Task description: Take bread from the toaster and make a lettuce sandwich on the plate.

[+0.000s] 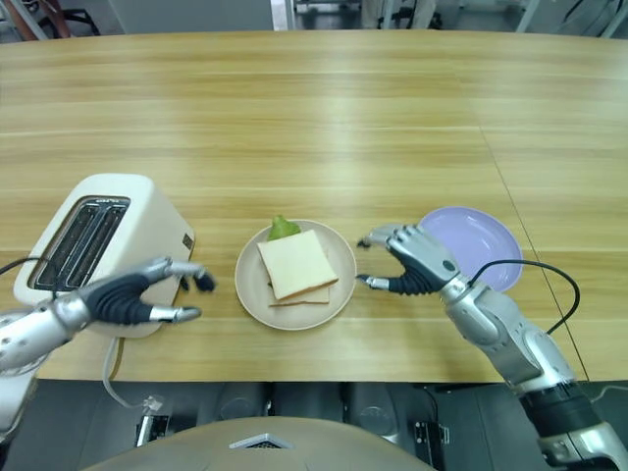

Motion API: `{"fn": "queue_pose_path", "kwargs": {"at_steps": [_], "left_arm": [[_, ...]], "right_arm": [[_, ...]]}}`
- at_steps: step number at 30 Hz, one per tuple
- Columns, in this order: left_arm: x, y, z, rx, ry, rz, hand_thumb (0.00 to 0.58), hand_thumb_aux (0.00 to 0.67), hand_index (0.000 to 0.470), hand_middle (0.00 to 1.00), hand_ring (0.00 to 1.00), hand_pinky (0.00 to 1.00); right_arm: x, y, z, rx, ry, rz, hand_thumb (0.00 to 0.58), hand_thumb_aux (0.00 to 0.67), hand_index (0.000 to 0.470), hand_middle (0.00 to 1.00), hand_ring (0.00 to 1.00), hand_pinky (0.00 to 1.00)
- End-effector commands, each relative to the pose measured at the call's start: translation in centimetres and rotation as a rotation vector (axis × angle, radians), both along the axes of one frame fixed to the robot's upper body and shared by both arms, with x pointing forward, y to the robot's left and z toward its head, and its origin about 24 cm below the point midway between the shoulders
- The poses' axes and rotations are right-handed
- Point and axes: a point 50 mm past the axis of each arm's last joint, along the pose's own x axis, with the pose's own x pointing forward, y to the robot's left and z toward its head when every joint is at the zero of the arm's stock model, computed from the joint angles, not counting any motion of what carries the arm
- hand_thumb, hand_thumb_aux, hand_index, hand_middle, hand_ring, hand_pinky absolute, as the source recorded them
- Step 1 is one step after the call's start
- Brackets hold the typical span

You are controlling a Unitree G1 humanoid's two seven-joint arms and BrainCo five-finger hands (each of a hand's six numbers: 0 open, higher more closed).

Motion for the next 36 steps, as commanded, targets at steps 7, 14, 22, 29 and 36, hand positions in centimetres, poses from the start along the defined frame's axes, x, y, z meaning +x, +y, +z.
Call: {"fn": "queue_pose_path", "kwargs": {"at_steps": [7,14,22,29,36], "left_arm": [[-3.8,-1.5,-5.1,0.08,0.397,-0.136,0.58,0.67,0.46,1.0,1.0,1.0],[-2.8,-3.1,-9.6,0.079,0.483,-0.13,0.58,0.67,0.46,1.0,1.0,1.0],[0.2,-4.8,-14.0,0.199,0.37,-0.052,0.58,0.67,0.46,1.0,1.0,1.0],[1.8,-6.6,-15.3,0.231,0.3,-0.031,0.58,0.67,0.46,1.0,1.0,1.0],[3.5,-7.3,-16.1,0.233,0.242,0.025,0.58,0.67,0.46,1.0,1.0,1.0]], "right_arm": [[-4.3,1.0,-2.7,-0.109,0.539,0.171,0.58,0.67,0.46,1.0,1.0,1.0],[-4.1,2.6,-5.9,-0.205,0.605,0.218,0.58,0.67,0.46,1.0,1.0,1.0],[-4.0,3.5,-8.0,-0.318,0.575,0.244,0.58,0.67,0.46,1.0,1.0,1.0],[-2.7,3.9,-9.4,-0.408,0.468,0.207,0.58,0.67,0.46,1.0,1.0,1.0],[-0.7,5.0,-10.0,-0.409,0.326,0.163,0.58,0.67,0.46,1.0,1.0,1.0]]}}
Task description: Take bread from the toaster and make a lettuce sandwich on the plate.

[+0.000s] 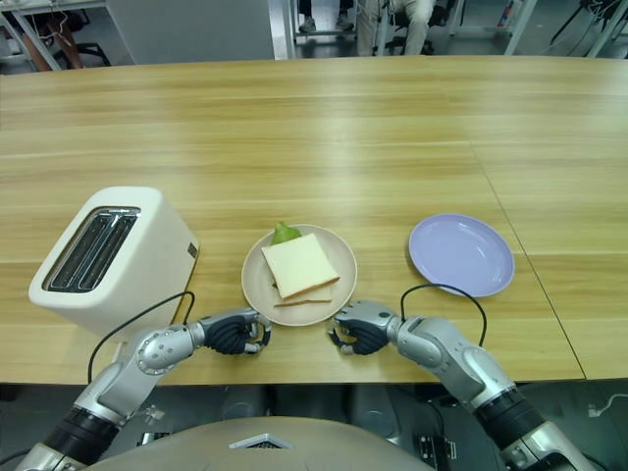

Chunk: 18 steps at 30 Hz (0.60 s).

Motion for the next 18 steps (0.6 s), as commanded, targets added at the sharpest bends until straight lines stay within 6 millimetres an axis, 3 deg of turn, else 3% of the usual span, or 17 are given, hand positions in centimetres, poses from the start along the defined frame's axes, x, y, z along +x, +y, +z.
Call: {"fn": "queue_pose_path", "kwargs": {"at_steps": [1,10,18], "left_arm": [[0.2,0.2,-2.4,0.05,0.047,0.074,0.58,0.67,0.46,1.0,1.0,1.0],[5.0,0.0,-2.9,0.055,-0.088,0.244,0.58,0.67,0.46,1.0,1.0,1.0],[10.1,-0.8,-1.3,0.064,-0.196,0.292,0.58,0.67,0.46,1.0,1.0,1.0]], "right_arm": [[0.8,-0.2,-1.8,-0.064,-0.036,-0.037,0.58,0.67,0.46,1.0,1.0,1.0],[5.9,0.4,-2.6,-0.094,-0.21,-0.186,0.58,0.67,0.46,1.0,1.0,1.0],[11.0,1.4,-1.9,-0.068,-0.309,-0.344,0.58,0.67,0.46,1.0,1.0,1.0]]}}
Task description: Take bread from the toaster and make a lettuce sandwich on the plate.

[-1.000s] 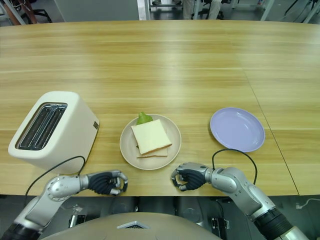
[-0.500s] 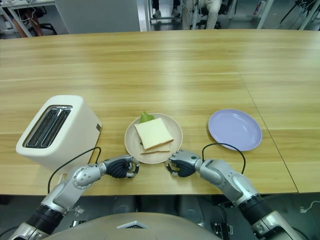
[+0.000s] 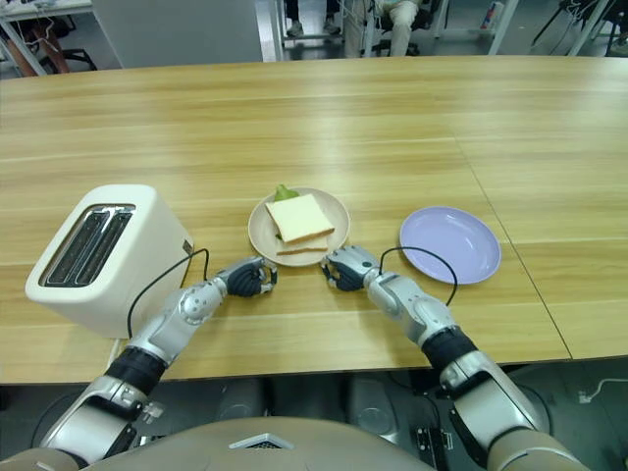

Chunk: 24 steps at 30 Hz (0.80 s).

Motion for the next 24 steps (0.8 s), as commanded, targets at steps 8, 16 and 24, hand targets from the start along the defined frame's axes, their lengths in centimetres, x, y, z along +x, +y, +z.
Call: {"fn": "queue_pose_path", "kwargs": {"at_steps": [8,16,24], "left_arm": [[5.4,-0.8,0.9,0.08,-0.052,0.101,0.58,0.67,0.46,1.0,1.0,1.0],[8.2,-2.0,4.0,-0.007,-0.302,0.217,0.58,0.67,0.46,1.0,1.0,1.0],[7.6,-1.0,6.8,-0.167,-0.591,0.26,0.514,0.444,0.305,0.65,0.65,0.65]], "right_arm": [[5.3,0.4,1.5,-0.021,-0.126,-0.227,0.58,0.67,0.46,1.0,1.0,1.0],[6.7,1.4,3.8,0.097,-0.331,-0.333,0.58,0.67,0.46,1.0,1.0,1.0],[6.6,0.4,6.0,0.246,-0.556,-0.366,0.58,0.67,0.46,1.0,1.0,1.0]]}}
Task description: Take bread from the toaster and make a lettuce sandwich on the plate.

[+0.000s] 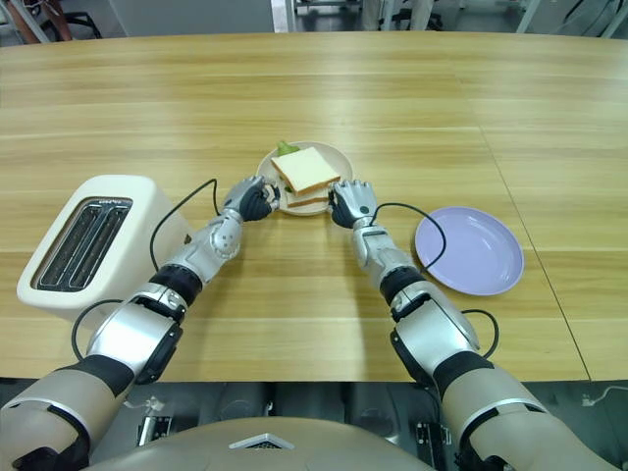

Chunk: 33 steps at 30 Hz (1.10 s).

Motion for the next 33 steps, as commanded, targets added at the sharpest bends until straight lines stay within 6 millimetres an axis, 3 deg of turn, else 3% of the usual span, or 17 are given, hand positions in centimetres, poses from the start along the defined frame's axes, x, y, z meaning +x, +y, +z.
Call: {"fn": "queue_pose_path", "kwargs": {"at_steps": [1,2,3,4,5,6,7,8,9,11,14,18,22,33], "left_arm": [[-1.4,0.6,0.9,-0.054,-0.116,-0.017,0.47,0.378,0.26,0.45,0.45,0.45],[-2.0,0.8,1.2,-0.066,-0.145,-0.028,0.346,0.244,0.168,0.21,0.21,0.21],[-2.8,1.0,1.7,-0.077,-0.184,-0.038,0.187,0.118,0.081,0.04,0.04,0.04],[-3.8,1.2,2.5,-0.101,-0.237,-0.047,0.066,0.039,0.027,0.0,0.0,0.0],[-4.8,1.5,3.5,-0.135,-0.298,-0.056,0.0,0.0,0.0,0.0,0.0,0.0],[-6.1,1.7,4.8,-0.183,-0.377,-0.072,0.0,0.0,0.0,0.0,0.0,0.0],[-7.4,2.0,6.2,-0.243,-0.458,-0.089,0.0,0.0,0.0,0.0,0.0,0.0],[-8.8,2.3,7.4,-0.31,-0.523,-0.107,0.0,0.0,0.0,0.0,0.0,0.0],[-10.1,2.6,8.2,-0.387,-0.567,-0.126,0.0,0.0,0.0,0.0,0.0,0.0],[-12.1,3.2,9.2,-0.553,-0.605,-0.149,0.0,0.0,0.0,0.0,0.0,0.0],[-13.8,3.9,8.6,-0.744,-0.548,-0.153,0.0,0.0,0.0,0.0,0.0,0.0],[-14.2,4.7,5.3,-0.862,-0.377,-0.06,0.0,0.0,0.0,0.0,0.0,0.0],[-14.5,4.6,4.4,-0.876,-0.334,-0.035,0.0,0.0,0.0,0.0,0.0,0.0],[-14.3,4.2,4.4,-0.834,-0.318,-0.061,0.0,0.0,0.0,0.0,0.0,0.0]], "right_arm": [[-0.3,-1.0,1.2,0.077,-0.109,-0.016,0.58,0.67,0.46,1.0,1.0,1.0],[-0.5,-1.3,1.5,0.09,-0.131,-0.014,0.58,0.67,0.46,1.0,1.0,1.0],[-1.0,-1.7,1.9,0.108,-0.16,-0.009,0.58,0.67,0.46,1.0,1.0,1.0],[-1.5,-2.1,2.5,0.127,-0.199,0.0,0.58,0.67,0.46,1.0,1.0,1.0],[-2.2,-2.4,3.2,0.161,-0.238,0.012,0.58,0.67,0.46,1.0,1.0,1.0],[-3.1,-2.8,4.1,0.222,-0.278,0.024,0.572,0.594,0.408,0.87,0.87,0.87],[-4.1,-3.0,4.9,0.284,-0.318,0.049,0.505,0.428,0.294,0.29,0.29,0.29],[-5.2,-3.3,5.7,0.34,-0.352,0.069,0.248,0.163,0.112,0.0,0.0,0.0],[-6.2,-3.5,6.2,0.419,-0.363,0.086,0.0,0.0,0.0,0.0,0.0,0.0],[-8.2,-3.7,6.5,0.599,-0.337,0.125,0.0,0.0,0.0,0.0,0.0,0.0],[-10.4,-4.0,5.7,0.833,-0.25,0.147,0.0,0.0,0.0,0.0,0.0,0.0],[-11.4,-4.4,4.3,0.99,-0.177,0.131,0.0,0.0,0.0,0.0,0.0,0.0],[-11.3,-4.3,3.5,1.064,-0.129,0.116,0.0,0.0,0.0,0.0,0.0,0.0],[-11.6,-3.2,3.3,1.084,-0.108,0.165,0.0,0.0,0.0,0.0,0.0,0.0]]}}
